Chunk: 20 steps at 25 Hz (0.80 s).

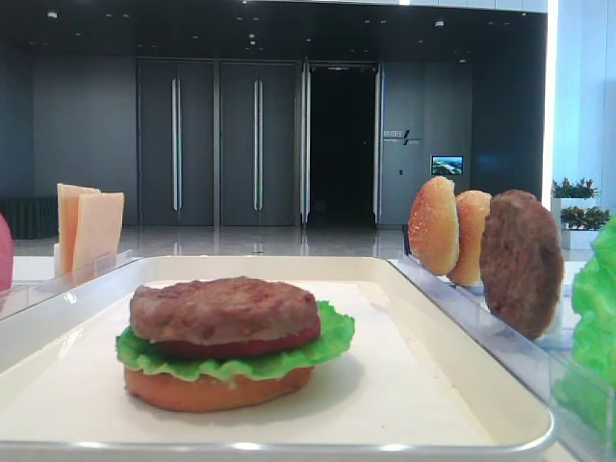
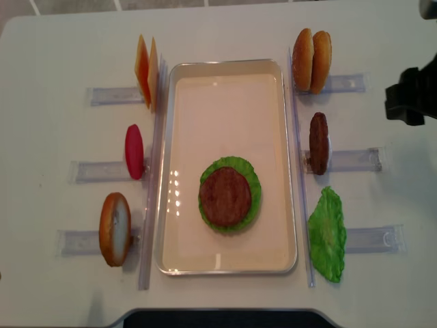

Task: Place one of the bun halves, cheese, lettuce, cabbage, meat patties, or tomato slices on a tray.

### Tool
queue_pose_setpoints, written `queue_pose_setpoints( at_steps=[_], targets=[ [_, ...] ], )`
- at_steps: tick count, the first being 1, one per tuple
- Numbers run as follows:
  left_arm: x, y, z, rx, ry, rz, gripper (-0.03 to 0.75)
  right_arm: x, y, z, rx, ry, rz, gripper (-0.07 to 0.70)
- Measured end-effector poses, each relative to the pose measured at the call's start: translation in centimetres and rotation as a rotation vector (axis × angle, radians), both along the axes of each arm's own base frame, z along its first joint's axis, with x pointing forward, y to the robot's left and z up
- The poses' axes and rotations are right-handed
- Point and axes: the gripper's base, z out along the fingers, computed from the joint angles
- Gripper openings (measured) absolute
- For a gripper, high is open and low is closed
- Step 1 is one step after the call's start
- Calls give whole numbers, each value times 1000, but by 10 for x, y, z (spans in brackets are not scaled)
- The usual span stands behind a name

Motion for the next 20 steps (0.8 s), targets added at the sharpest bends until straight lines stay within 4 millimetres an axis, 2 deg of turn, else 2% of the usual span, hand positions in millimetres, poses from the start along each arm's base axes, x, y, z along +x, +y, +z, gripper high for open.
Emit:
queue_pose_setpoints(
  at_steps=[5,8,11,14,20],
  targets=[
    [0,0,0,0,0,0,0,-12,-41,-6,-77,161,-175,445],
    [0,0,0,0,0,0,0,-19,-54,-7,-123,226,-242,438],
    [0,0,0,0,0,0,0,-26,-56,-6,-141,240,-281,435],
    [0,0,0,0,0,0,0,-43,-54,-5,-141,226,-287,435],
    [0,0,0,0,0,0,0,-92,-47,-5,-140,132,-294,433]
  ],
)
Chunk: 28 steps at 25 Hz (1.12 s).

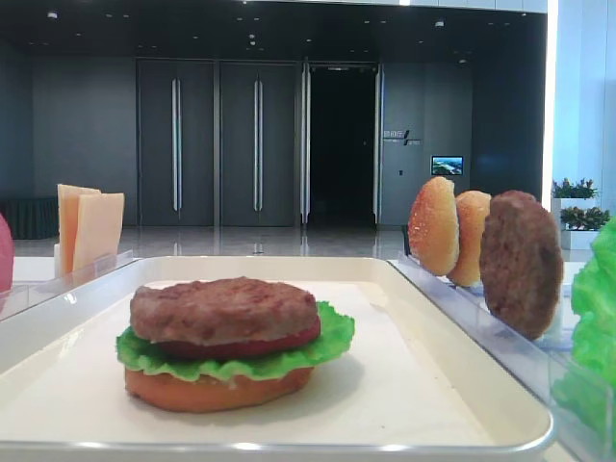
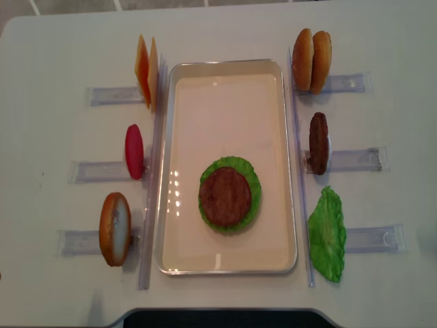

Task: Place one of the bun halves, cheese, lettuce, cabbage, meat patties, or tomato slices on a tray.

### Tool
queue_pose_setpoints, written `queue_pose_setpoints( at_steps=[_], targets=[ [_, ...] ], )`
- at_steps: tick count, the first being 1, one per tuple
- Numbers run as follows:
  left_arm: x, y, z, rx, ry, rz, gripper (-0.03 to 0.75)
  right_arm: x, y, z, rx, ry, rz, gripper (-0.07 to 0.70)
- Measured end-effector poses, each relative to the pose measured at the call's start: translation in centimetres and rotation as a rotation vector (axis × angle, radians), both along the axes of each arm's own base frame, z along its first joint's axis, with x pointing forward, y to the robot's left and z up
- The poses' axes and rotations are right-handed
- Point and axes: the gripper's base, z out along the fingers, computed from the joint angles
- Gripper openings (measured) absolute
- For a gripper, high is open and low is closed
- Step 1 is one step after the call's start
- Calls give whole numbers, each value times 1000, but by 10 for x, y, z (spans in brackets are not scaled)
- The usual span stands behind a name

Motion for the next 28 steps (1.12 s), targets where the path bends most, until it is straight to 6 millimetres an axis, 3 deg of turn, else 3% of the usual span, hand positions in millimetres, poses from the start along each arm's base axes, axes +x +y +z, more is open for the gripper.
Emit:
queue_pose_setpoints(
  at_steps=[4,14,21,28],
  targets=[
    [0,0,0,0,0,0,0,-40,6,0,-17,-118,1,431],
    [0,0,0,0,0,0,0,-113,16,-6,-64,-379,19,426],
    [0,0,0,0,0,0,0,-148,20,-4,-110,-598,17,426],
    [0,0,0,0,0,0,0,-158,21,-6,-120,-663,17,426]
  ],
)
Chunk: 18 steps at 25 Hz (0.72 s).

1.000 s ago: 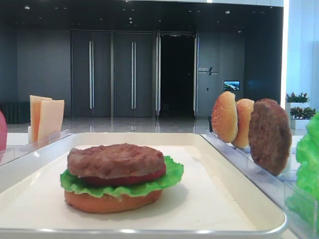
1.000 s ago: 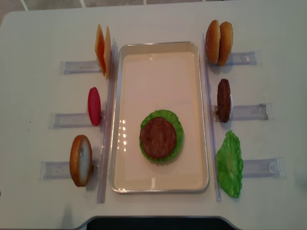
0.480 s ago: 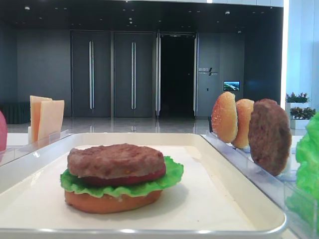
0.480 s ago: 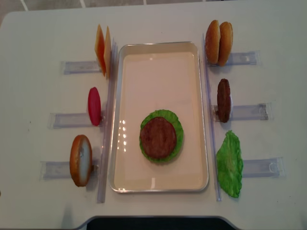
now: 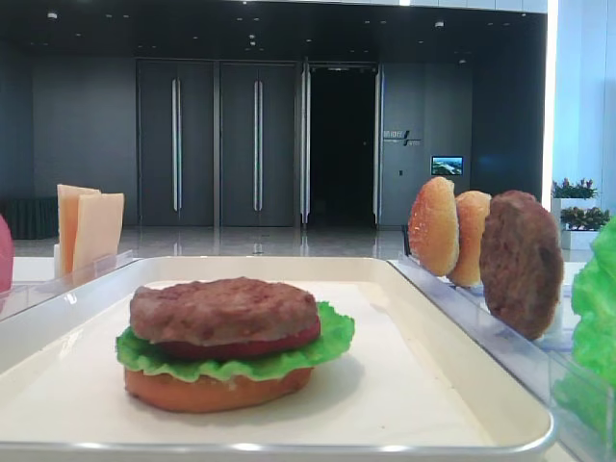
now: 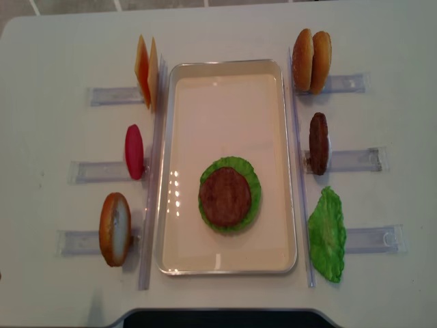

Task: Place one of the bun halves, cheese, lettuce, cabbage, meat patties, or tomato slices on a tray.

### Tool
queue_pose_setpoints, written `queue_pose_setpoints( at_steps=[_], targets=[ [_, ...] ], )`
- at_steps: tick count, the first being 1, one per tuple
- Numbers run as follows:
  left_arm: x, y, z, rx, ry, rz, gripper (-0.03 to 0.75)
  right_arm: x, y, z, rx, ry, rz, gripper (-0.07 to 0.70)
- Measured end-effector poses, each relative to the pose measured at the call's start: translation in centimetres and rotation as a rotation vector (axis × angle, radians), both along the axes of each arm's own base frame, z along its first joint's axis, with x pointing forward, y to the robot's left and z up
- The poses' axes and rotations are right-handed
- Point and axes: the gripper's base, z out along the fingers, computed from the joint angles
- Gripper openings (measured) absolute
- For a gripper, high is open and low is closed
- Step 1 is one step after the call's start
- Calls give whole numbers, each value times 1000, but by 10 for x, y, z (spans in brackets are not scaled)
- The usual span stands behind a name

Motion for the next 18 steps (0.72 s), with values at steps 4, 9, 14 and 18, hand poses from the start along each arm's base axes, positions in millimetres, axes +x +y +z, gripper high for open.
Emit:
queue_pose_setpoints(
  at_steps=[4,9,14,18],
  targets=[
    [0,0,0,0,0,0,0,0,0,-1,0,2,5,426],
    [0,0,0,0,0,0,0,1,-1,-2,0,5,24,426],
    [0,0,0,0,0,0,0,1,-1,-2,-1,3,24,426],
    [0,0,0,-10,0,6,0,1,-1,-1,-2,-1,27,426]
  ],
)
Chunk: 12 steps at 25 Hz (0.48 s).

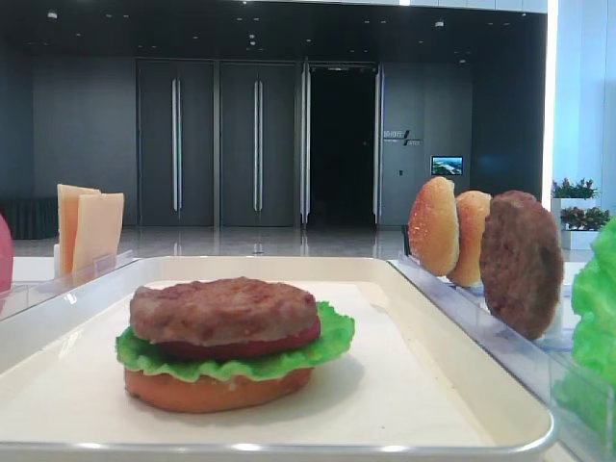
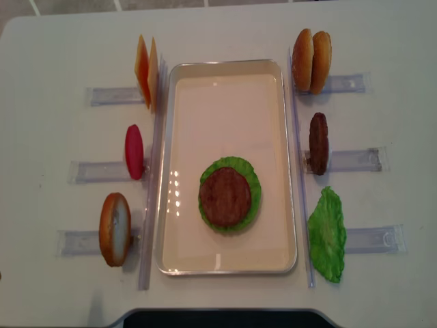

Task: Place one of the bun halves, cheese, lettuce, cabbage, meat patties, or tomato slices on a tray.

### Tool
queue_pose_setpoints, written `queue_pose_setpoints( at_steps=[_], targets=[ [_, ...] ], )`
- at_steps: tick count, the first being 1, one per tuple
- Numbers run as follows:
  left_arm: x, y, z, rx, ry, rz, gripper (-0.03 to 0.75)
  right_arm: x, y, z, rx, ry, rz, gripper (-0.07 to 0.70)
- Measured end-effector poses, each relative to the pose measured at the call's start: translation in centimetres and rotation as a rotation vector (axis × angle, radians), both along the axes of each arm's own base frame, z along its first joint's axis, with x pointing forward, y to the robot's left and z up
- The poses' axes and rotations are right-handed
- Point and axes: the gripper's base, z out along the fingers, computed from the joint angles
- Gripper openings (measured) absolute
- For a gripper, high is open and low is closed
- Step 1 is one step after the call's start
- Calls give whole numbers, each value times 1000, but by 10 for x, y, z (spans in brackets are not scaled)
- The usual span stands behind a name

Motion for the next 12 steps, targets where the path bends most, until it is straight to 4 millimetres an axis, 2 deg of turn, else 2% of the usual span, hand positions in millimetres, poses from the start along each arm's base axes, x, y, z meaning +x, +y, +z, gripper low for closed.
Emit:
queue_pose_setpoints(
  at_steps=[12],
  targets=[
    [0,0,0,-3,0,2,0,6,-1,-4,12,-28,-10,426]
  ],
)
